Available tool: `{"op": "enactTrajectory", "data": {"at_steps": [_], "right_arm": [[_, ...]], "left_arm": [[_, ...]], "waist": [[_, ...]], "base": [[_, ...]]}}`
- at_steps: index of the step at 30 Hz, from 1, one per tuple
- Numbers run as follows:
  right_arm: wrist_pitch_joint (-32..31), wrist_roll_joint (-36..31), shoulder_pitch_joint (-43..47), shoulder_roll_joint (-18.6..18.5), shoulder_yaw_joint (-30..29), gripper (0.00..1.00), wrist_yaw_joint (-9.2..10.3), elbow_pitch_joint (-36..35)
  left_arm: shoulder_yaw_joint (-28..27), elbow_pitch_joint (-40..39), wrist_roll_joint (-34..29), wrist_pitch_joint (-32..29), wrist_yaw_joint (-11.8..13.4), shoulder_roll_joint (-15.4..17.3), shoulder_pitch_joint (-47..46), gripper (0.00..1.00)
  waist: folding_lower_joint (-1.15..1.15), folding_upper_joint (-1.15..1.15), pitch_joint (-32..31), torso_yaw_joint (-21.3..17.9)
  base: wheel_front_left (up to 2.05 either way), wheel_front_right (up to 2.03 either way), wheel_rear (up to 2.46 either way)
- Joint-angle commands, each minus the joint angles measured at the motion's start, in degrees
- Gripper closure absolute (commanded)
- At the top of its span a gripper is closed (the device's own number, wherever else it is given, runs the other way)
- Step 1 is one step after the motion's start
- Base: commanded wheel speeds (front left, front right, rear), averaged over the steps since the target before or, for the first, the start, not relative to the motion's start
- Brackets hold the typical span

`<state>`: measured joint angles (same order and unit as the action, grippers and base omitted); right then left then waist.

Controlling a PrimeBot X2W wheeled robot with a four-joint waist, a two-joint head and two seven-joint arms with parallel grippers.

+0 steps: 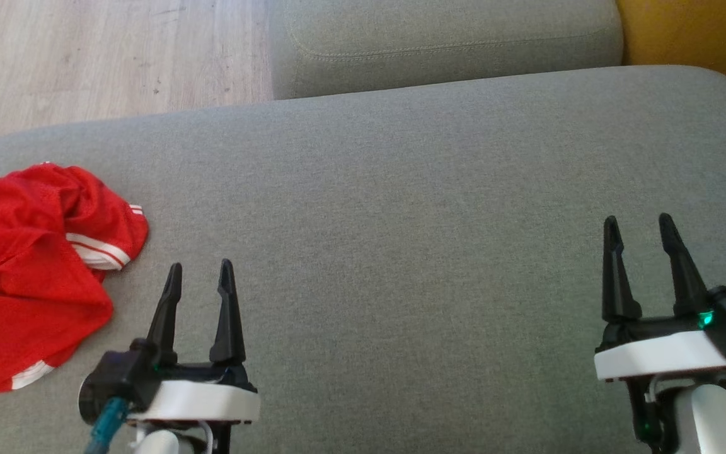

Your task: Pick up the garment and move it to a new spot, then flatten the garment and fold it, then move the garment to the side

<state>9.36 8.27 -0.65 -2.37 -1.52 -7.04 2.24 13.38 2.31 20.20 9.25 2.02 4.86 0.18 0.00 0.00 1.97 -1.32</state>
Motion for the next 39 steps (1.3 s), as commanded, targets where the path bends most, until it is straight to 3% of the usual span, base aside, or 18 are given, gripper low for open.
{"op": "enactTrajectory", "data": {"at_steps": [1, 5, 12, 17, 27, 39], "right_arm": [[0.9, -2.0, -2.43, -0.43, 1.38, 0.0, -0.35, -2.51], [1.57, -4.97, -2.41, -0.44, 1.74, 0.0, -0.36, -2.63], [2.76, -8.95, -2.42, -0.46, 2.94, 0.0, -0.39, -3.12], [3.6, -6.21, -2.02, -0.48, 2.8, 0.0, -0.41, -2.57], [5.29, -2.95, -1.19, -0.5, 2.88, 0.0, -0.44, -0.06], [5.64, -0.18, -0.7, -0.51, 3.68, 0.0, -0.45, 6.55]], "left_arm": [[-0.67, -2.13, -1.92, 1.04, 0.6, 0.78, -2.78, 0.0], [1.21, -2.24, -4.77, 1.71, 2.19, 1.72, -3.05, 0.0], [2.59, -2.63, -6.32, 2.88, 2.83, 1.82, -2.9, 0.0], [0.59, -3.33, -5.0, 3.73, 0.51, 0.31, -2.07, 0.0], [-4.4, -1.2, -1.87, 5.41, -6.79, -1.93, 0.03, 0.0], [-3.14, 4.3, -2.31, 5.75, -4.93, -1.97, -0.06, 0.0]], "waist": [[0.0, 0.0, 0.0, 0.0], [0.0, 0.0, 0.01, -0.04], [0.0, 0.0, -0.07, -0.11], [0.0, 0.0, -0.01, -0.22], [0.0, 0.0, -0.35, 0.09], [0.0, 0.0, -1.15, -0.03]], "base": [[0.0, 0.0, 0.0], [0.0, 0.0, 0.0], [0.0, 0.0, 0.0], [0.0, 0.0, 0.0], [0.0, 0.0, 0.0], [0.0, 0.0, 0.0]]}}
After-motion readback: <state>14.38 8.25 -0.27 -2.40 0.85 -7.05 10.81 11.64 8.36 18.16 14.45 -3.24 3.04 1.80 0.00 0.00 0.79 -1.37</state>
